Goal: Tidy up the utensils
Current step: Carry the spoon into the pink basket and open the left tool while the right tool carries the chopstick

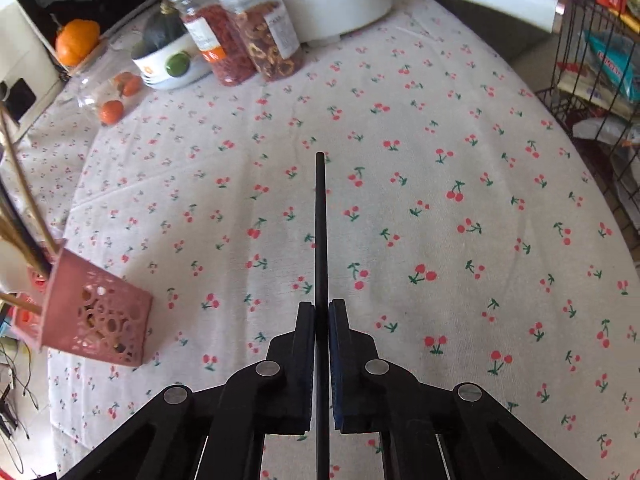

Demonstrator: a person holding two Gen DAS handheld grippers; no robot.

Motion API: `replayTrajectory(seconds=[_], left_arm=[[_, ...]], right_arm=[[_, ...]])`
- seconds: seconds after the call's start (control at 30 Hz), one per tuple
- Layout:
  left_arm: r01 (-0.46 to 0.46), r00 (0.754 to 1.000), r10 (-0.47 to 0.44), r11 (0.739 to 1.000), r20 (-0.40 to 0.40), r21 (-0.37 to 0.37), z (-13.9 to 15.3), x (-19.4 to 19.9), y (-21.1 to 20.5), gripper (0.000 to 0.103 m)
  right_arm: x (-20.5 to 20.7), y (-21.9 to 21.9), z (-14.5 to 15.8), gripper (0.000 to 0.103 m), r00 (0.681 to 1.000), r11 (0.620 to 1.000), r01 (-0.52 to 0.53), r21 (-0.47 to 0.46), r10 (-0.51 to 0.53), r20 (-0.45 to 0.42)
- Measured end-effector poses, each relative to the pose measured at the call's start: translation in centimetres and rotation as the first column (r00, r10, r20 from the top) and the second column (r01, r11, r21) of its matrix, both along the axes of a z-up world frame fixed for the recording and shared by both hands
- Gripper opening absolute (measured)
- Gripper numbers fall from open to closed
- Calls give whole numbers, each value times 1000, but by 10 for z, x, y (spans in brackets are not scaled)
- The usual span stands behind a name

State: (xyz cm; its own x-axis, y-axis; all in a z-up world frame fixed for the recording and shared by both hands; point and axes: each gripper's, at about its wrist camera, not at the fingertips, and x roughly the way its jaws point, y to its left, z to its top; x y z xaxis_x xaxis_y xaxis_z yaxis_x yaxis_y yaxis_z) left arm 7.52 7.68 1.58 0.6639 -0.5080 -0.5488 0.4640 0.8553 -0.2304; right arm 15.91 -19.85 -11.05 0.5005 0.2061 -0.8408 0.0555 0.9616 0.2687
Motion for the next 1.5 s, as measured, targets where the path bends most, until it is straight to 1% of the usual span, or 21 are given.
replayTrajectory(seconds=[0.1, 0.2, 0.33, 0.43, 0.6, 0.7, 0.8, 0.9, 1.03, 1.1, 1.17, 1.2, 1.27, 1.33, 1.37, 1.4, 1.43, 1.5], left_arm=[[-42, 998, 44, 998, 38, -37, 9, 1, 11, 27], [-92, 993, 97, 993, 71, -76, 13, 4, 20, 27], [-167, 981, 178, 978, 77, -126, 12, 13, 29, 27], [-202, 971, 219, 966, 96, -160, 13, 19, 32, 27], [-233, 946, 274, 946, 174, -224, 21, 29, 30, 27], [-237, 926, 296, 939, 236, -248, 23, 37, 23, 27], [-225, 911, 299, 938, 285, -265, 19, 48, 14, 27], [-229, 903, 308, 935, 300, -270, 8, 58, 6, 27], [-259, 897, 330, 931, 295, -256, -6, 73, -1, 27], [-267, 899, 334, 931, 284, -250, -13, 79, -2, 27], [-271, 903, 329, 935, 277, -229, -19, 83, -5, 27], [-265, 909, 318, 940, 268, -217, -22, 86, -6, 27], [-247, 930, 291, 947, 226, -204, -27, 91, -7, 28], [-247, 940, 285, 948, 190, -199, -28, 91, -5, 39], [-247, 941, 285, 947, 181, -203, -27, 89, -4, 51], [-246, 942, 285, 946, 176, -212, -25, 85, -2, 60], [-246, 944, 284, 945, 170, -215, -22, 81, 0, 61], [-237, 950, 273, 947, 154, -216, -16, 72, 4, 64]], right_arm=[[-23, 6, 24, 5, 996, 1000, -22, 6, 21, 92], [-45, 14, 47, 5, 983, 999, -53, 6, 51, 177], [-71, 25, 74, 5, 961, 996, -91, 9, 85, 264], [-82, 33, 93, 5, 940, 993, -115, 5, 107, 325], [-88, 42, 122, 4, 905, 989, -149, 8, 133, 405], [-87, 46, 136, 4, 892, 987, -162, 18, 139, 430], [-83, 51, 146, 4, 886, 983, -184, 22, 157, 435], [-81, 55, 150, 4, 882, 979, -202, 17, 175, 437], [-79, 57, 150, 4, 883, 978, -209, 16, 181, 433], [-79, 56, 151, 4, 884, 978, -207, 22, 177, 434], [-78, 54, 153, 4, 883, 979, -204, 29, 171, 438], [-78, 53, 154, 4, 882, 979, -204, 31, 170, 440], [-78, 53, 157, 4, 879, 979, -203, 34, 167, 447], [-76, 53, 160, 4, 876, 979, -202, 37, 163, 454], [-76, 53, 161, 4, 875, 979, -202, 39, 162, 456], [-75, 54, 163, 4, 874, 979, -201, 42, 160, 459], [-73, 55, 164, 4, 873, 979, -201, 45, 158, 461], [-70, 57, 167, 0, 870, 978, -204, 53, 156, 467]])
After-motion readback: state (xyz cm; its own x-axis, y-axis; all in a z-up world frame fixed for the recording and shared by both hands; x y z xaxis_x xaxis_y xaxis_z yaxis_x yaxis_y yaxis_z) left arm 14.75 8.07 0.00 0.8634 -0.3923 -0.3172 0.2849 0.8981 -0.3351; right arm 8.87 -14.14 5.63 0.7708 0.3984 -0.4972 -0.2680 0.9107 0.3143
